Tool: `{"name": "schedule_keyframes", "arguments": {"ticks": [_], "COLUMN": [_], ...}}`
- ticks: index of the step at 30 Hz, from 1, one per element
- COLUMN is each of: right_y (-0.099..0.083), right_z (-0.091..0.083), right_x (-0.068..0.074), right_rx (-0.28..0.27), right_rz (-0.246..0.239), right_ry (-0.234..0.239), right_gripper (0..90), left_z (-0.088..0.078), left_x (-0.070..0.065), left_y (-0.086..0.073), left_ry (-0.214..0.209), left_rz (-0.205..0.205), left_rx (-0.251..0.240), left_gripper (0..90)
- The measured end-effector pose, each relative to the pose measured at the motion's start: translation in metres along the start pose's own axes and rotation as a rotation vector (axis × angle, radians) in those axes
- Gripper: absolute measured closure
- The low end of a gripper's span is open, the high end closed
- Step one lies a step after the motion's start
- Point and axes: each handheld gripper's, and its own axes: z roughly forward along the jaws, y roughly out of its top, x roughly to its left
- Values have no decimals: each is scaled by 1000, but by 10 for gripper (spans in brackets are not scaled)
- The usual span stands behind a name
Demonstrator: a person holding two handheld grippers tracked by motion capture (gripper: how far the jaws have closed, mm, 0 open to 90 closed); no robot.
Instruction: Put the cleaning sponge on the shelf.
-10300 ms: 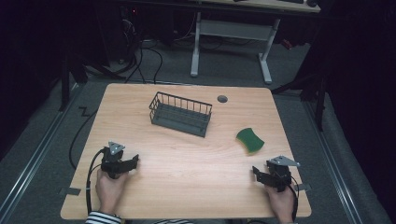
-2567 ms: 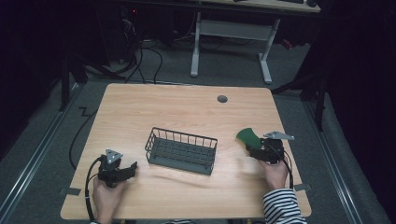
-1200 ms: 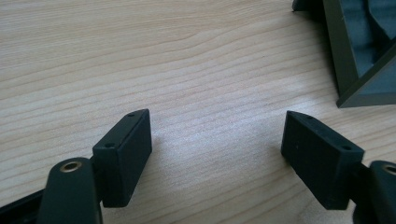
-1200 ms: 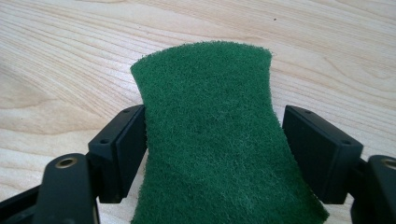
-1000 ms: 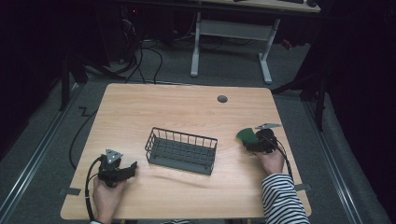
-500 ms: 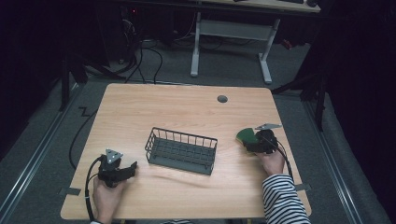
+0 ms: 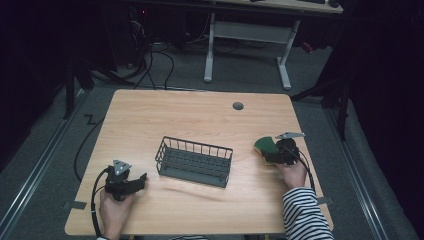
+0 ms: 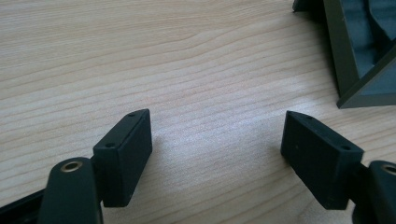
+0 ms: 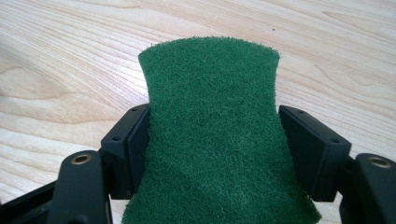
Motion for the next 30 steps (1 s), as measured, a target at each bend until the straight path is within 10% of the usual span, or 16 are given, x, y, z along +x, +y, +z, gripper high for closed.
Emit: {"name": "schedule_keyframes", "arguments": {"ticks": [30], "right_y": [10], "right_z": [-39], "right_x": [14], "right_rx": [-83], "right_rz": [-17], "right_ry": [70], "right_gripper": [297], "left_z": [0], "left_x": [0], "left_y": [0], "left_ry": [0], "left_rz": [2], "left_rx": [1], "left_gripper": [252]}}
